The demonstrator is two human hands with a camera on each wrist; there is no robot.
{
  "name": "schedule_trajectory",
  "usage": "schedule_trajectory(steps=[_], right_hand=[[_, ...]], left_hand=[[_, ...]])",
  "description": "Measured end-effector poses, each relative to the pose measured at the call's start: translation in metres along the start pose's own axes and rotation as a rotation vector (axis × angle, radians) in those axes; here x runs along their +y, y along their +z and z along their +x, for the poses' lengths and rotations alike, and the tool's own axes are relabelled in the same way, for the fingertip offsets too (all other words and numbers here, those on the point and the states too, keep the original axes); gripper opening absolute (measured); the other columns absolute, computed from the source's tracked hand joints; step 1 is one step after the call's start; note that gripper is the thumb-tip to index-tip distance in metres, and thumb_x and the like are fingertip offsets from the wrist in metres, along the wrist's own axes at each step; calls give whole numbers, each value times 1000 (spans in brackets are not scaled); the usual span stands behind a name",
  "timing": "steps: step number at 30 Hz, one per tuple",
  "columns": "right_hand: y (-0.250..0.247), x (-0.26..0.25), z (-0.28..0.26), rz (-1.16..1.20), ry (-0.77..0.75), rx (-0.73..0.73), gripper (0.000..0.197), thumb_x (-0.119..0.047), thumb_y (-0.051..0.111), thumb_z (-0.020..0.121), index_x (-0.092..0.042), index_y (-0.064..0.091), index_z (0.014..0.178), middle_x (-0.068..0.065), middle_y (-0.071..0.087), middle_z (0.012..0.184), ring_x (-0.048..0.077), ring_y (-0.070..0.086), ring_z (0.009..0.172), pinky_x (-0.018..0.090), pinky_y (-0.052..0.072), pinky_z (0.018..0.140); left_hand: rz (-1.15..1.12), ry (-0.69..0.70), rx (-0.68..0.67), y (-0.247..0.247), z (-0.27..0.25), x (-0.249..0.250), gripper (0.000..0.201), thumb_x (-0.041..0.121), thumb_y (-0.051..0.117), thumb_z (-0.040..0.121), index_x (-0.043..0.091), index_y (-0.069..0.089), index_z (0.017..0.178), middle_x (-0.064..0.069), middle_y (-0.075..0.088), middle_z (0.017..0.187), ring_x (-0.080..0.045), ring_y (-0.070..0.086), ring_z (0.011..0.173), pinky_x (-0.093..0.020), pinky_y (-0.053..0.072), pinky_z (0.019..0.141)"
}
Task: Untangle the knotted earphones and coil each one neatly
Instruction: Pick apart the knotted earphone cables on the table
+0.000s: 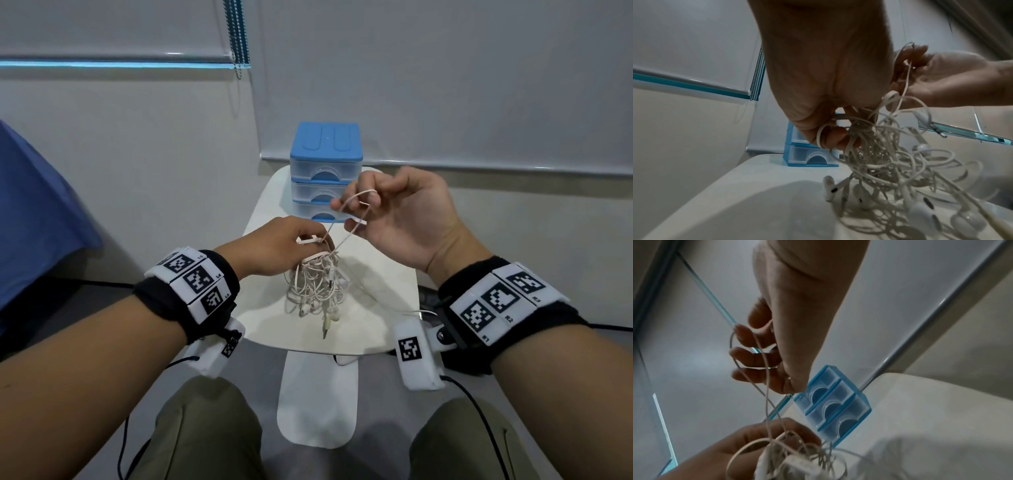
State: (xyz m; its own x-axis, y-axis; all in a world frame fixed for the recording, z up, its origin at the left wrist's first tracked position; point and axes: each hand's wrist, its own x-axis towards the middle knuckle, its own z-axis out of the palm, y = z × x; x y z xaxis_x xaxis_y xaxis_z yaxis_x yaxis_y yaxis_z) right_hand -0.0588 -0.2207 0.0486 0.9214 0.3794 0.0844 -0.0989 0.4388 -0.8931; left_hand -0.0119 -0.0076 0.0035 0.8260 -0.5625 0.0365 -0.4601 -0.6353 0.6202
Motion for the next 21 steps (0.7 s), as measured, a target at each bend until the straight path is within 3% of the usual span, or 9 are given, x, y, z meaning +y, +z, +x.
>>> schedule_trajectory(steps=[2, 4, 6, 9, 11, 14, 17, 19, 21], right_hand=[[1, -2, 6, -142, 64, 155, 33, -25, 40, 93, -10, 46, 64, 8, 40, 61, 22, 44, 54, 34, 33, 61], [1, 3, 12, -498, 118, 304, 39, -36, 48, 102, -11, 48, 73, 3, 30, 57, 18, 26, 45, 31, 24, 54], [1, 9, 14, -855, 137, 310, 34, -38, 64, 98, -9, 54, 84, -2, 34, 56, 17, 26, 46, 27, 25, 50], [5, 11, 11, -1349, 190, 174, 28, -43, 78, 87, -17, 69, 88, -9, 54, 72, 10, 49, 60, 25, 36, 55], [9, 9, 9, -1528, 224, 121, 20, -39, 78, 88, -20, 72, 84, -11, 55, 76, 5, 50, 67, 23, 35, 57], [11, 5, 10, -1342, 181, 177, 14, -23, 75, 91, -14, 74, 80, -8, 59, 71, 8, 48, 65, 24, 36, 60], [19, -4, 6, -1008, 39, 226, 12, -9, 69, 90, -6, 71, 79, -3, 69, 83, 3, 56, 71, 25, 36, 69], [27, -11, 6, -803, -112, 248, 18, -5, 64, 90, -11, 65, 73, 1, 69, 93, 0, 59, 81, 26, 36, 75], [33, -19, 8, -498, -252, 243, 26, -5, 59, 93, -16, 58, 69, 5, 70, 93, 9, 64, 88, 31, 40, 82]], left_hand=[[4, -2, 28, 0, 0, 2, 15, 38, 63, 101, 32, 76, 101, 17, 70, 91, 8, 61, 73, -26, 46, 75], [11, 2, 53, -1, 1, 2, 15, 41, 64, 100, 33, 76, 97, 12, 71, 87, 0, 62, 71, -27, 48, 72], [22, 13, 70, -2, 3, 2, 14, 40, 65, 100, 35, 74, 90, 5, 72, 86, -10, 63, 73, -33, 51, 74], [65, 17, 86, -3, 4, 1, 13, 36, 65, 99, 31, 76, 94, 5, 72, 83, -2, 56, 64, -30, 48, 70], [80, 33, 96, -2, 5, 2, 14, 38, 67, 99, 28, 76, 94, 6, 71, 82, -1, 54, 64, -27, 44, 68], [46, 39, 113, -2, 5, 1, 13, 38, 68, 98, 28, 75, 92, 8, 69, 79, 1, 55, 61, -25, 45, 66], [2, 63, 118, -2, 5, 3, 10, 31, 68, 99, 26, 76, 100, 13, 69, 80, 5, 58, 59, -24, 50, 66], [-5, 65, 129, -4, 6, 4, 12, 29, 65, 100, 22, 76, 101, 14, 68, 82, 5, 58, 60, -24, 51, 66], [12, 58, 115, -6, 7, 3, 11, 28, 66, 100, 23, 75, 100, 13, 69, 88, 6, 59, 63, -21, 51, 67]])
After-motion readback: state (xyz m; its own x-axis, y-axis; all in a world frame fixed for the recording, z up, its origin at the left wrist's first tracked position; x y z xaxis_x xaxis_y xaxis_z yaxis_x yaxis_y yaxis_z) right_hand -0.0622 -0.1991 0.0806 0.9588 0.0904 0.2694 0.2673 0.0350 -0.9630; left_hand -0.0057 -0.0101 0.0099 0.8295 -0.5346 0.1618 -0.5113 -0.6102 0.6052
